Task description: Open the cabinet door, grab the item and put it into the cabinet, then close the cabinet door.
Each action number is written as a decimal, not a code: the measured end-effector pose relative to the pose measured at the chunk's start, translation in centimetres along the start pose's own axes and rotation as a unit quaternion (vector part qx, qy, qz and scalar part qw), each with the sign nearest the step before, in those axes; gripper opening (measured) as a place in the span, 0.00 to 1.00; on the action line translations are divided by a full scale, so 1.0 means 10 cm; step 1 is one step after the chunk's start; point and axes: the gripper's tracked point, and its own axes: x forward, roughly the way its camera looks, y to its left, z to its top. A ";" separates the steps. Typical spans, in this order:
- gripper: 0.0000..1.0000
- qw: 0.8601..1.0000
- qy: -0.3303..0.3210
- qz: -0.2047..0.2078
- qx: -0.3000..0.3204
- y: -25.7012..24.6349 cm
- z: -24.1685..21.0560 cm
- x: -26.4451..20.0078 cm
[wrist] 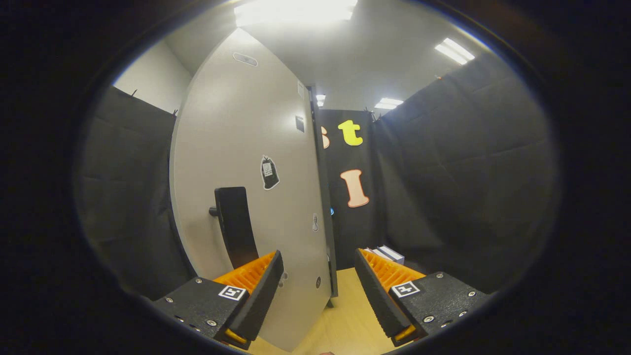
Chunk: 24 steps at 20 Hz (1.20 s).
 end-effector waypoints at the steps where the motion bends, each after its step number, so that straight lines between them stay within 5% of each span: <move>1: 0.91 1.000 0.001 0.005 -0.001 0.04 0.00 0.02; 18: 0.93 0.991 0.049 0.121 0.007 1.43 -0.27 0.85; 24: 0.93 0.992 0.066 0.112 -0.003 1.63 -0.43 1.09</move>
